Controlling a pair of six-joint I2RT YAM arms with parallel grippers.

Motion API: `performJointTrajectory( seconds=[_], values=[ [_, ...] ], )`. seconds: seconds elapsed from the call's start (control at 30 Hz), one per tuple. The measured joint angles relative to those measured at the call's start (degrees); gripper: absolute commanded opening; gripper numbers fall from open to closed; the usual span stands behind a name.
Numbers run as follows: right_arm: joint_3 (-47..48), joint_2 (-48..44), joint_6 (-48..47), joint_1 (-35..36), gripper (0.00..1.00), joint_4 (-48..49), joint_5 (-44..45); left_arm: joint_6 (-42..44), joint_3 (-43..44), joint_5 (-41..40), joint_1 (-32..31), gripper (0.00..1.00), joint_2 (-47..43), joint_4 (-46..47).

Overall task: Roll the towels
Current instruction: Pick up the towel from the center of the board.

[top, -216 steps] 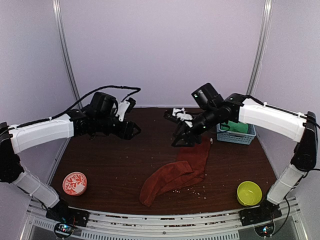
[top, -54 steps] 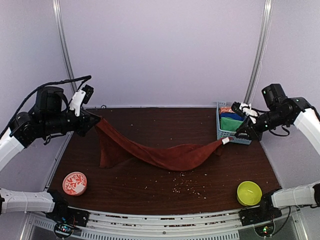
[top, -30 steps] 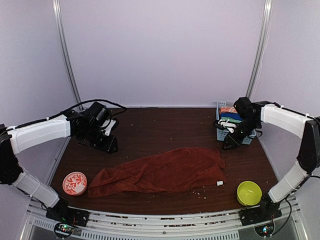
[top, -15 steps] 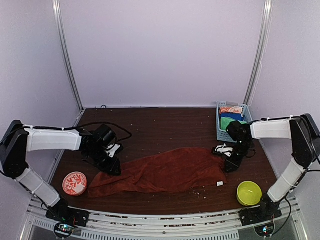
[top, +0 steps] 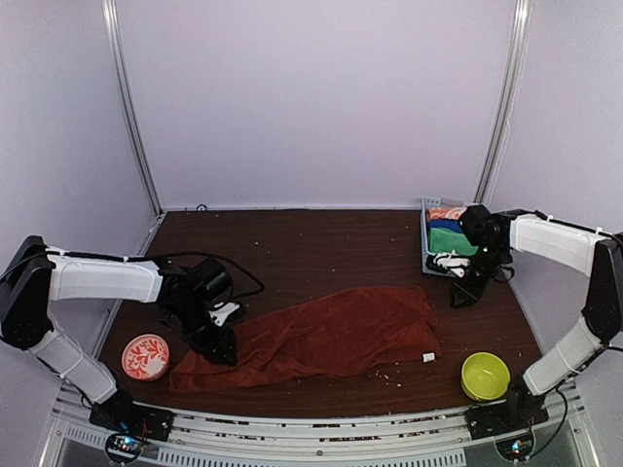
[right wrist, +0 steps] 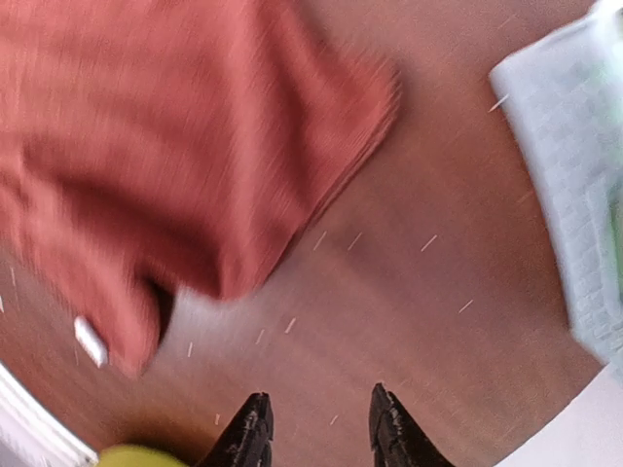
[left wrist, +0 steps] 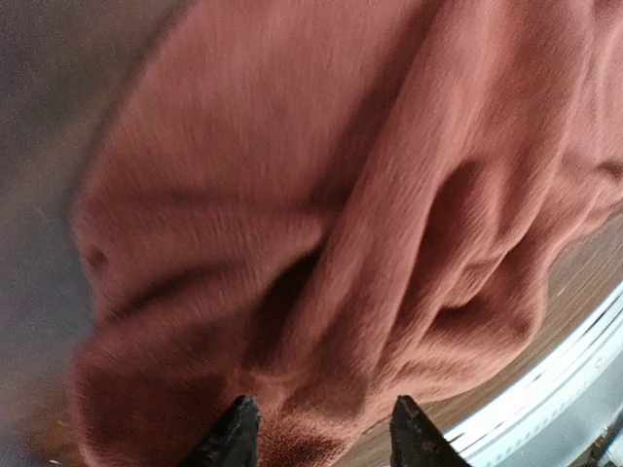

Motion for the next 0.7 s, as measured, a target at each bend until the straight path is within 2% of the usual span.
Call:
performJointTrajectory(
  seconds=[0.13,0.3,0.43,0.7],
  values=[
    [6.4,4.7,6.0,-0.1,0.31,6.5,-1.7,1.0,5.2,-3.2,0.2,0.54,0.7,0.0],
    [10.1,12.4,10.5,0.1,0.3,12.2,-3.4,0.1,6.3,-7.8,1.2,0.56,0.5,2.3],
    [10.9,16.8,12.1,0.3,0.33,14.3,-3.6,-0.9,6.3,-11.0,1.9,0.56,-1.0,3.0],
    [11.1,19.5,12.9,1.3,0.32,16.9,-4.1,-1.4,6.3,-15.3,2.7,0.57,-2.6,3.1]
  ],
)
